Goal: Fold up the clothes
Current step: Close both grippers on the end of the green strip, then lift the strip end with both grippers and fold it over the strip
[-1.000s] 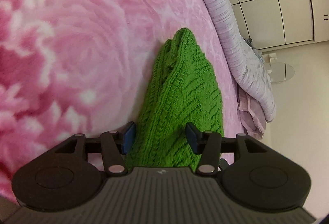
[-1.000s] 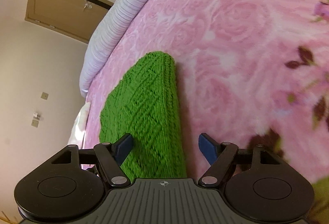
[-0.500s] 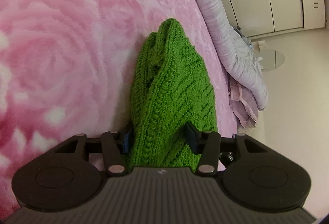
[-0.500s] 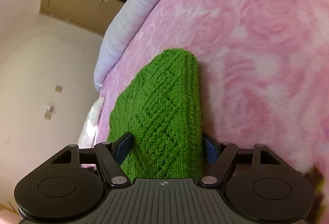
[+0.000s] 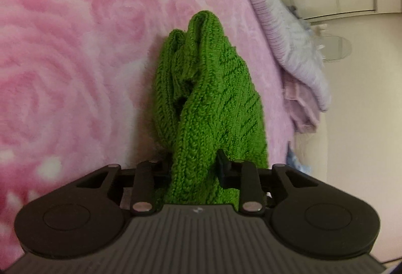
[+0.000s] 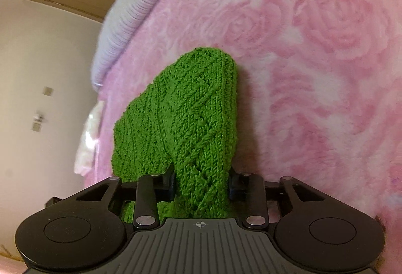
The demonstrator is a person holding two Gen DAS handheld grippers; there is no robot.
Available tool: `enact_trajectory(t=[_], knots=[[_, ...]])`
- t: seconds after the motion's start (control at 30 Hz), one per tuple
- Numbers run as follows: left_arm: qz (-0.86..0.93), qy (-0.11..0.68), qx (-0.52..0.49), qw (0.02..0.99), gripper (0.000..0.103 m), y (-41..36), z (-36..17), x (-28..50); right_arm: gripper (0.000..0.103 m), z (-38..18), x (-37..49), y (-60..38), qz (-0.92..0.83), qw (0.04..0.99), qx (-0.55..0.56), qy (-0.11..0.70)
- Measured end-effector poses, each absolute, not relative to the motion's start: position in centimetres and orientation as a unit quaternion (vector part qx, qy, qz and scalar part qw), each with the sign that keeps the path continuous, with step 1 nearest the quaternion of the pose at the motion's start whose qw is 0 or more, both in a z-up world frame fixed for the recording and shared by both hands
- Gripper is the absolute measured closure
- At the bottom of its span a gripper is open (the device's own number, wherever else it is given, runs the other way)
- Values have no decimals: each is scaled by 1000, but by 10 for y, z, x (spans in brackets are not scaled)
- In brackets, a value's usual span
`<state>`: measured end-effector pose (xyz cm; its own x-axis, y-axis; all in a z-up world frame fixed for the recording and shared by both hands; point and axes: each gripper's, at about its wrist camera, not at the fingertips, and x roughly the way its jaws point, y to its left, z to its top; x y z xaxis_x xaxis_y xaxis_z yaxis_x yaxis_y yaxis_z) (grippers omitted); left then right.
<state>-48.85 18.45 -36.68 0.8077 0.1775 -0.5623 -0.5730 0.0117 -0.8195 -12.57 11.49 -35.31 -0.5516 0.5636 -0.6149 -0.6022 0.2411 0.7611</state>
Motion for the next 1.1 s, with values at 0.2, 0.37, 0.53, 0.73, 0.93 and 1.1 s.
enact_trajectory(t=[0.2, 0.37, 0.53, 0.73, 0.93, 1.1], knots=[[306, 152, -643, 685, 80, 192, -287, -502, 72, -292, -139, 133, 605, 468, -42, 643], [342, 119, -629, 688, 80, 200, -202, -528, 72, -219, -160, 159, 635, 435, -30, 637], [386, 71, -605, 693, 80, 199, -138, -570, 72, -162, -198, 192, 676, 402, -31, 616], [425, 26, -593, 684, 80, 209, -103, -643, 72, -123, -277, 232, 713, 368, -48, 595], [427, 30, -585, 689, 80, 257, -98, -757, 72, -117, -383, 272, 722, 361, -47, 589], [410, 63, -572, 707, 80, 320, -96, -863, 72, -124, -490, 298, 691, 386, -11, 611]])
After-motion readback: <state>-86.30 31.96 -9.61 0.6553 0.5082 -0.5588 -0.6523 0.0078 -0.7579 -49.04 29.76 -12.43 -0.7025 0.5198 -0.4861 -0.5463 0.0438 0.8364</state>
